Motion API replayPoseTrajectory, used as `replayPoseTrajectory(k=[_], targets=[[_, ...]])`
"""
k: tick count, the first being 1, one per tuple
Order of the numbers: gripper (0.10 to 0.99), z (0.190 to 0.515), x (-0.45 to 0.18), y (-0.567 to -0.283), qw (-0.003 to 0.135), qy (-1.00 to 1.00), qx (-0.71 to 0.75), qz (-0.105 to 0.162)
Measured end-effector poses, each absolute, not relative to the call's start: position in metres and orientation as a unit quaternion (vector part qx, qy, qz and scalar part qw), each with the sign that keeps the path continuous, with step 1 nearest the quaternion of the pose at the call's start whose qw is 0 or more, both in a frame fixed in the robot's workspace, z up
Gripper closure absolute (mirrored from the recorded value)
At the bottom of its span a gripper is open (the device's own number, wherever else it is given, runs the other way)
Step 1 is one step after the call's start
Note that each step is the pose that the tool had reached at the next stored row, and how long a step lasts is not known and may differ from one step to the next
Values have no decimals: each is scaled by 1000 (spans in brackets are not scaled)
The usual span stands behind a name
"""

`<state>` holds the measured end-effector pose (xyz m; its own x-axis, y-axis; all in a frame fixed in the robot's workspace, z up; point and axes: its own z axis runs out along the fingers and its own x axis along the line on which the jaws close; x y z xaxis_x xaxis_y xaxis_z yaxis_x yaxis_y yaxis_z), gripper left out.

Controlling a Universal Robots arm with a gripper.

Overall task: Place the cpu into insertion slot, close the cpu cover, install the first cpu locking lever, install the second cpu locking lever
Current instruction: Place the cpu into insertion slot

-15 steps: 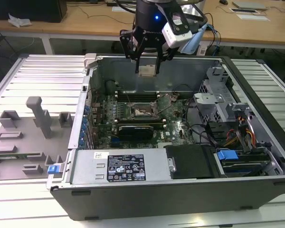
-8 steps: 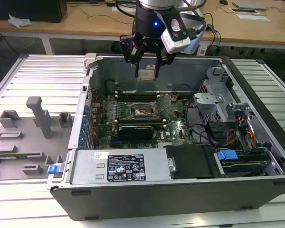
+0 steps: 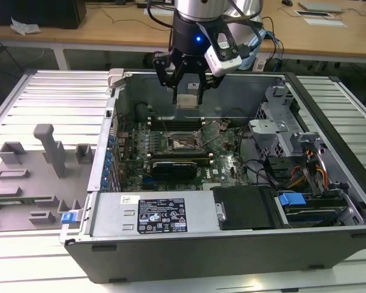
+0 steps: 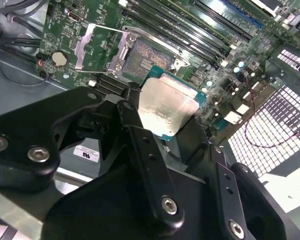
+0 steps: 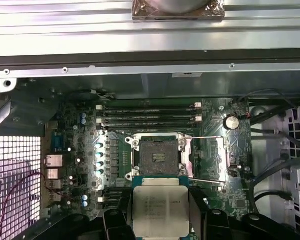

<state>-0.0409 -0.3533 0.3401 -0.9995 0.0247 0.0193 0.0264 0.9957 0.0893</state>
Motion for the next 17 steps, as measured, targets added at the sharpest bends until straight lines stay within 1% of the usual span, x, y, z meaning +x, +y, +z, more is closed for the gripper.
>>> replayPoseTrajectory(k=[11,17], targets=[[545,319,-42,-353,9,-999,-13,-45],[545,308,-43,-353,2,-999,-12,-45]])
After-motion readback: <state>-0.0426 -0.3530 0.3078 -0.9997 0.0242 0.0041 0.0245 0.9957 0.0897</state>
